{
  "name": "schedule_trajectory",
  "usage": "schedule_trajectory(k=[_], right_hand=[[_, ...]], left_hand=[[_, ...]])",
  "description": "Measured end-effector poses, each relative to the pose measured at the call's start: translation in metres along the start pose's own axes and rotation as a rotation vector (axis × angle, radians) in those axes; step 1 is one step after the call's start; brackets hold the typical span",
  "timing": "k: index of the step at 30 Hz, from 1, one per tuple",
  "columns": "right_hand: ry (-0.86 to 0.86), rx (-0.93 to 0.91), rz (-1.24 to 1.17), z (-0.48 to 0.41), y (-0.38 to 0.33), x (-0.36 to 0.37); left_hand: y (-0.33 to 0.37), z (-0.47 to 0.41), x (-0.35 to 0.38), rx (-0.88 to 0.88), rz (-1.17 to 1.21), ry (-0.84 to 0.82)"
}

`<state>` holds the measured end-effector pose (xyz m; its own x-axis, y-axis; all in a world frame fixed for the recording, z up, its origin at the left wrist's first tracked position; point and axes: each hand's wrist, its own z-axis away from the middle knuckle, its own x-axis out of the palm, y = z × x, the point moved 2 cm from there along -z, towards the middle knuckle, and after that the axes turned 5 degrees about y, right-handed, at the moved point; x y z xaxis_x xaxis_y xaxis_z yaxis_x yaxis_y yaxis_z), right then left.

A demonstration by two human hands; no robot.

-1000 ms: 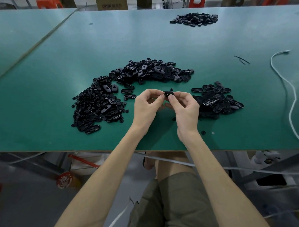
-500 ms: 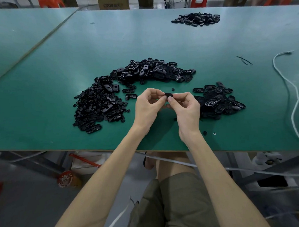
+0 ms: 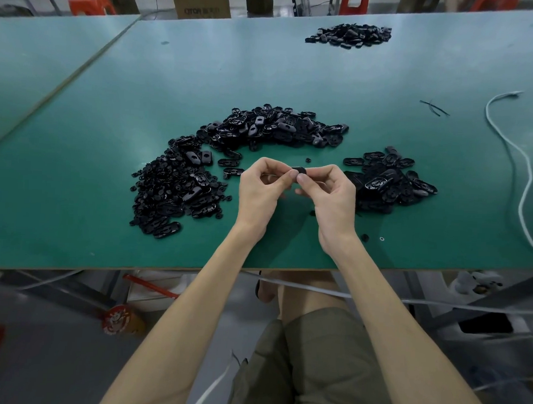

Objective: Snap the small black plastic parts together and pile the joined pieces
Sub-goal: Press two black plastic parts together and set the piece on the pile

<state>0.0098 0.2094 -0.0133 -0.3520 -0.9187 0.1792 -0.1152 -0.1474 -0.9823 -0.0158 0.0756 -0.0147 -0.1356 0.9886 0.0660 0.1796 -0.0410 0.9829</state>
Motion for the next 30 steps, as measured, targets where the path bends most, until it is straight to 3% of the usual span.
schedule_trajectory(k=[18, 30], right_hand=[[0.019, -0.022, -0.017, 0.0009, -0.0019, 0.0016], [-0.030, -0.017, 0.004, 0.0005, -0.0003, 0.0034]], left_hand=[[-0.0008, -0.0024, 0.0018, 0.024, -0.042, -0.031], [0.0019, -0.0024, -0.0020, -0.057, 0.173, -0.015]])
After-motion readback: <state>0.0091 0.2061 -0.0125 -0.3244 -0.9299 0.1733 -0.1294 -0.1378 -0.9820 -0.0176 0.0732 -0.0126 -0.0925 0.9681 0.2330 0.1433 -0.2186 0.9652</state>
